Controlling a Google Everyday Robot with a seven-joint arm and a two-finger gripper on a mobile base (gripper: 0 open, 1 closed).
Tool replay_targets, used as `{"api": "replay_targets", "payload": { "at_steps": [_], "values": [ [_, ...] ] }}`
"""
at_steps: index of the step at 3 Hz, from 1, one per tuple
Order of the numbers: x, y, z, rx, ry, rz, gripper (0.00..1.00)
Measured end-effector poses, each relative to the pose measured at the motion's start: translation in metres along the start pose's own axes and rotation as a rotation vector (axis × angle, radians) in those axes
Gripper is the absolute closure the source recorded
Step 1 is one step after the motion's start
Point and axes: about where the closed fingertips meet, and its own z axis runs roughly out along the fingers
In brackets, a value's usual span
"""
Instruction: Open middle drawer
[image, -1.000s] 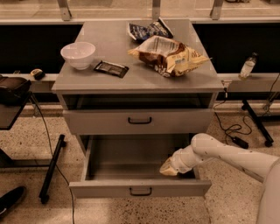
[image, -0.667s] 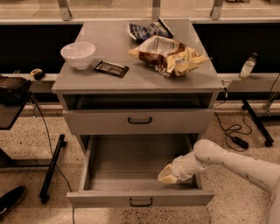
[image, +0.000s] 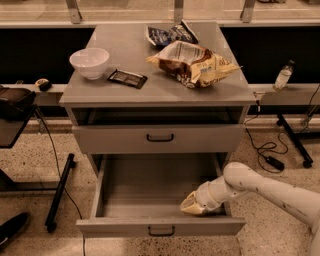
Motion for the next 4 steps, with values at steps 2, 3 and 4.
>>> {"api": "replay_targets", "payload": {
  "at_steps": [2,3,4],
  "values": [
    [-0.005,0.056,0.0,-0.093,-0.072,-0.054,1.0],
    [-0.004,0.079,-0.003,-0.106,-0.064,-0.074,1.0],
    [-0.005,0.095,-0.003,-0.117,-0.061,-0.093,1.0]
  ]
}}
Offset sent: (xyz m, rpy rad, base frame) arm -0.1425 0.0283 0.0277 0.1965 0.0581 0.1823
